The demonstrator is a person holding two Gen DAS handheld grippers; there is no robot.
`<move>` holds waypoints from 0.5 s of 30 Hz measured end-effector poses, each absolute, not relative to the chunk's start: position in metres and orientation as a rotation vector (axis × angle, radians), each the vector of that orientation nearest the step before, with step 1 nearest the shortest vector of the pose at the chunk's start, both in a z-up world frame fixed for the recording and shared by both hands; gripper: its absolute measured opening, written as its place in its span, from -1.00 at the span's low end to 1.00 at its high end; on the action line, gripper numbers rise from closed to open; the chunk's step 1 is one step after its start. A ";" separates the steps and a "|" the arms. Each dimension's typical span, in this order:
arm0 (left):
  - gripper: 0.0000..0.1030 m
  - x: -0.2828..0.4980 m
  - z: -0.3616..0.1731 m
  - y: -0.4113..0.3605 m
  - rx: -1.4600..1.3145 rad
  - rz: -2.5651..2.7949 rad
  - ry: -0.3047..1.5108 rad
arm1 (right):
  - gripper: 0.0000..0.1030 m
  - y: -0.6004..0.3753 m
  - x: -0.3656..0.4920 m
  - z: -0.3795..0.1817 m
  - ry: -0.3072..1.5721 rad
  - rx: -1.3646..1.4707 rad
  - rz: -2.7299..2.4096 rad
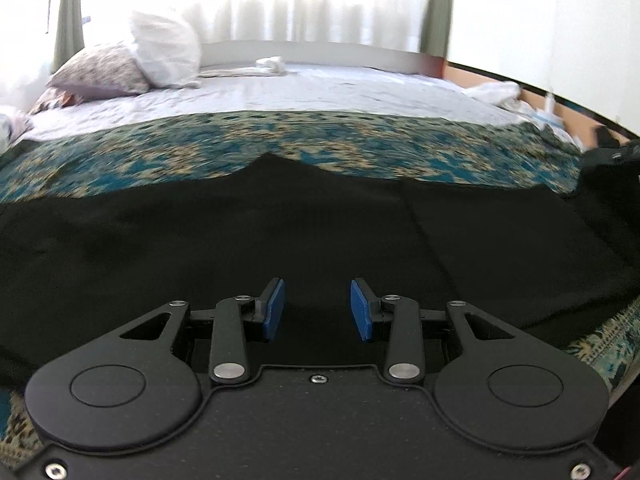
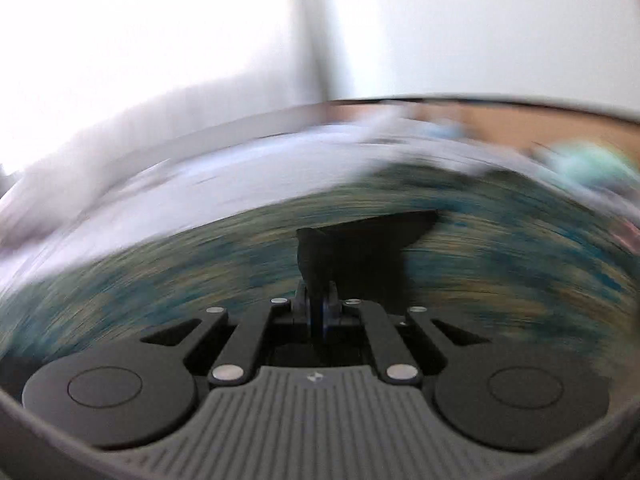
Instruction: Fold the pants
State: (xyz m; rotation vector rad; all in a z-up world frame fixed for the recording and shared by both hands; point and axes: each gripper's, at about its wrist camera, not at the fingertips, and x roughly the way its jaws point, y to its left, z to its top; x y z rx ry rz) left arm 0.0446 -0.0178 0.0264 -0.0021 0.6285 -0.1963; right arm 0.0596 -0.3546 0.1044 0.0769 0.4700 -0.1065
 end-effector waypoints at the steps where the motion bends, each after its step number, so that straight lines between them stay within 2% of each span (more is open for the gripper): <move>1: -0.30 0.043 0.025 -0.011 -0.013 -0.186 0.629 | -0.86 -0.320 0.058 0.100 0.486 0.001 -0.020; 4: -0.29 0.038 0.022 0.010 -0.060 -0.162 0.645 | -0.83 -0.223 0.045 0.069 0.545 -0.211 0.208; 8: -0.27 0.030 0.016 0.031 -0.115 -0.160 0.662 | -0.79 -0.176 0.035 0.033 0.618 -0.298 0.254; 9: -0.27 0.027 0.015 0.034 -0.120 -0.164 0.656 | -0.70 -0.172 0.032 0.032 0.599 -0.328 0.242; 10: -0.25 0.025 0.014 0.035 -0.122 -0.170 0.651 | -0.45 -0.168 0.030 0.034 0.590 -0.353 0.237; 11: -0.23 0.023 0.014 0.035 -0.124 -0.178 0.645 | -0.28 -0.168 0.029 0.038 0.584 -0.347 0.239; 15: -0.22 0.021 0.017 0.032 -0.153 -0.225 0.628 | 0.21 -0.184 0.015 0.053 0.597 -0.264 0.336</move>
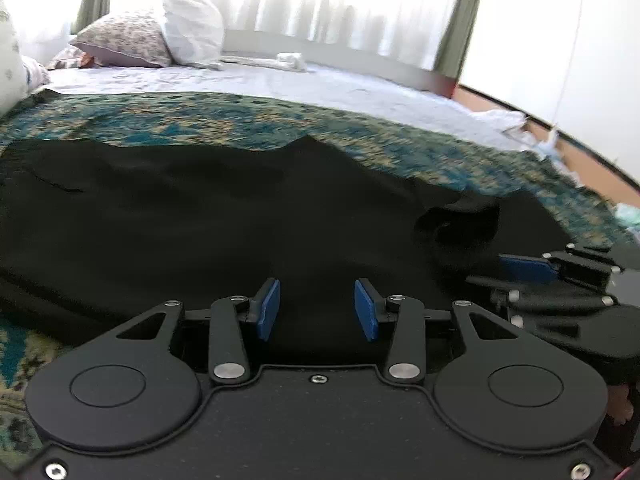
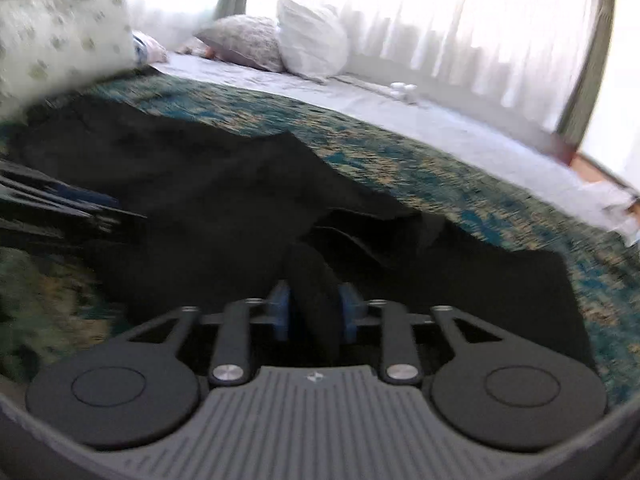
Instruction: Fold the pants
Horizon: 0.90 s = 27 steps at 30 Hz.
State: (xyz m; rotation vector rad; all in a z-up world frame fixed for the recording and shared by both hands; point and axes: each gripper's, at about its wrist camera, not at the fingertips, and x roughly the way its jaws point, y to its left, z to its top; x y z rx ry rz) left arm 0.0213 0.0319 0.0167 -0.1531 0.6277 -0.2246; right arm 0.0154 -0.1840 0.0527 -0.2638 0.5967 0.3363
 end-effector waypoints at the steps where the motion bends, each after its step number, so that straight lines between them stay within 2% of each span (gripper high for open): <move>1: -0.22 0.021 0.019 0.029 -0.160 -0.238 0.622 | 0.31 -0.187 0.009 0.056 0.594 -0.263 0.357; 4: -0.21 0.024 0.027 0.020 -0.155 -0.284 0.595 | 0.56 -0.194 -0.009 0.064 0.578 -0.280 0.407; 7: -0.22 0.028 0.038 0.006 -0.137 -0.347 0.571 | 0.68 -0.204 -0.027 0.068 0.536 -0.290 0.418; 12: -0.27 0.035 0.056 -0.032 -0.103 -0.518 0.559 | 0.71 -0.231 -0.022 0.073 0.496 -0.220 0.278; 14: -0.35 0.038 0.059 -0.055 -0.061 -0.565 0.552 | 0.71 -0.249 -0.019 0.075 0.480 -0.146 0.196; 15: -0.48 0.040 0.060 -0.066 -0.039 -0.584 0.551 | 0.71 -0.259 -0.017 0.075 0.473 -0.109 0.145; 16: -0.61 0.043 0.060 -0.079 -0.019 -0.603 0.555 | 0.69 -0.268 -0.014 0.075 0.465 -0.074 0.084; 17: -0.63 0.046 0.059 -0.089 -0.010 -0.619 0.563 | 0.57 -0.277 -0.010 0.074 0.457 -0.052 0.022; 18: -0.64 0.050 0.058 -0.100 -0.010 -0.636 0.574 | 0.50 -0.282 -0.006 0.070 0.454 -0.045 -0.031; 21: -0.63 0.066 0.052 -0.128 -0.025 -0.689 0.642 | 0.12 -0.293 0.007 0.051 0.502 -0.068 -0.154; 22: -0.63 0.074 0.046 -0.138 -0.026 -0.695 0.681 | 0.06 -0.292 0.010 0.042 0.536 -0.082 -0.155; 23: -0.63 0.081 0.041 -0.145 -0.020 -0.692 0.715 | 0.04 -0.292 0.010 0.034 0.558 -0.090 -0.144; 24: -0.63 0.090 0.034 -0.155 -0.005 -0.678 0.750 | 0.10 -0.289 0.008 0.028 0.555 -0.099 -0.140; 27: -0.64 0.114 0.019 -0.169 0.033 -0.589 0.794 | 0.02 -0.281 0.001 0.020 0.504 -0.146 -0.146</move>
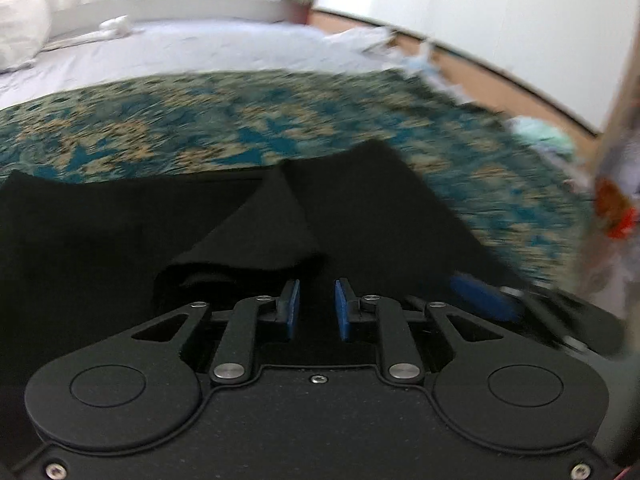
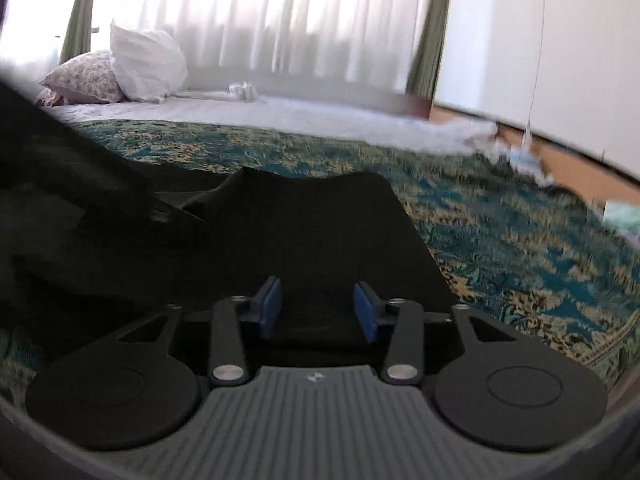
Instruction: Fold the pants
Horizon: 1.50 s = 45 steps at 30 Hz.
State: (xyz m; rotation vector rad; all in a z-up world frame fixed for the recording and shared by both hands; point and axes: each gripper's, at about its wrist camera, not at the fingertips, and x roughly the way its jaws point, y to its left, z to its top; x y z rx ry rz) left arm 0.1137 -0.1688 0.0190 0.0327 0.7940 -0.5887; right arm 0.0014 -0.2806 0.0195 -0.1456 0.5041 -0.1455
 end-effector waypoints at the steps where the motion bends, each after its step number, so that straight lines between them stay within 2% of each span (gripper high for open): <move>1: -0.64 0.121 0.017 -0.169 0.027 -0.565 0.789 | 0.02 -0.281 0.003 0.019 0.505 -0.133 -0.141; 12: -0.62 0.188 0.020 -0.145 -0.046 -0.318 0.766 | 0.04 -0.286 0.001 0.016 0.487 -0.096 -0.113; 18: -0.61 0.194 0.019 -0.139 -0.029 -0.306 0.754 | 0.09 -0.286 0.000 0.016 0.482 -0.100 -0.106; 23: -0.51 0.178 0.025 -0.136 0.024 -0.290 0.716 | 0.20 -0.288 -0.001 0.019 0.480 -0.078 -0.107; 27: -0.35 0.156 0.033 -0.113 -0.011 -0.285 0.692 | 0.40 -0.291 -0.004 0.026 0.483 -0.009 -0.069; 39: -0.12 0.075 0.041 -0.008 -0.158 -0.182 0.656 | 0.41 -0.225 0.003 0.025 0.492 -0.044 0.061; 45: -0.02 0.049 0.035 0.028 -0.168 -0.083 0.643 | 0.41 -0.192 -0.014 0.017 0.444 -0.153 0.093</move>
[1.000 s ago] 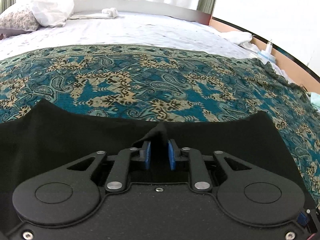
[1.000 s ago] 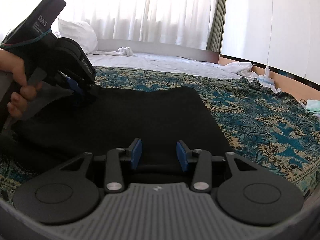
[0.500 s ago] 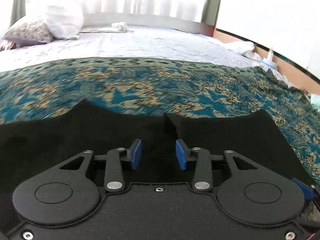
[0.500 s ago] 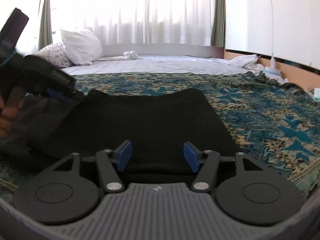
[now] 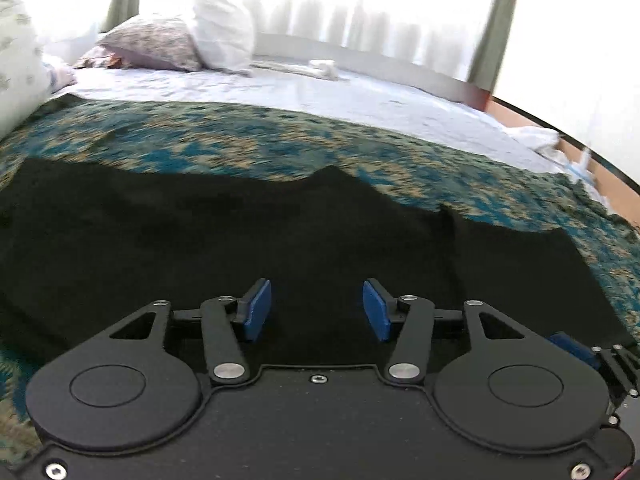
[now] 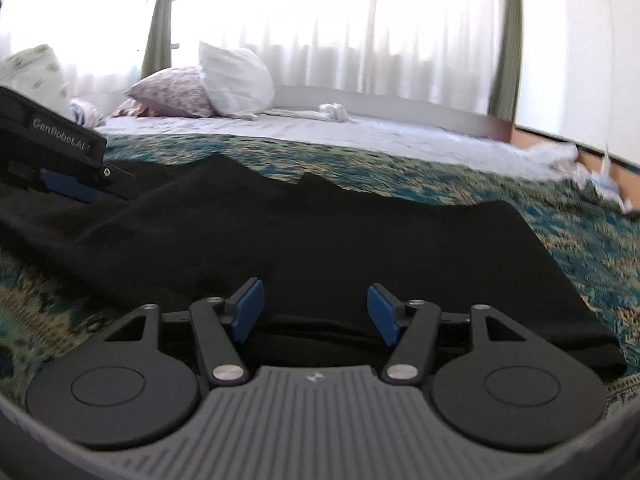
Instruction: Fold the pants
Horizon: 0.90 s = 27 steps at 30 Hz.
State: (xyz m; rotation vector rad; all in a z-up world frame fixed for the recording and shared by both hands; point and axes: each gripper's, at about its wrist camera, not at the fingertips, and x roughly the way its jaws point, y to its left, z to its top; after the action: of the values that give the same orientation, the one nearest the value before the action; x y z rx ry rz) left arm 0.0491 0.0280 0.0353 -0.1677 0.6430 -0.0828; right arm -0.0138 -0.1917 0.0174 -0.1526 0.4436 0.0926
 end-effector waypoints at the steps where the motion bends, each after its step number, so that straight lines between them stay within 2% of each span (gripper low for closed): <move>1: -0.02 0.047 0.033 0.033 -0.177 -0.073 0.648 | 0.41 -0.190 -0.017 0.016 0.434 -0.168 0.089; 9: -0.01 0.047 0.028 0.055 -0.326 -0.168 0.700 | 0.44 -0.190 -0.031 0.039 0.400 -0.162 0.181; 15: -0.01 0.092 0.035 0.019 -0.365 -0.355 0.757 | 0.44 -0.162 -0.029 0.029 0.420 -0.265 0.209; 24: 0.04 0.162 0.023 -0.039 -0.392 -0.420 0.904 | 0.44 -0.165 -0.016 0.025 0.429 -0.232 0.119; 27: 0.07 0.178 0.019 -0.051 -0.401 -0.417 0.916 | 0.37 -0.164 -0.021 0.023 0.439 -0.239 0.133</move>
State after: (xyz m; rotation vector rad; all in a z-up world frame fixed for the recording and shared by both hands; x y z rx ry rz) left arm 0.1778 -0.0509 0.0192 -0.4006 0.9158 -0.4165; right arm -0.0206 -0.1636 0.0231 -0.2389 0.4394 0.1333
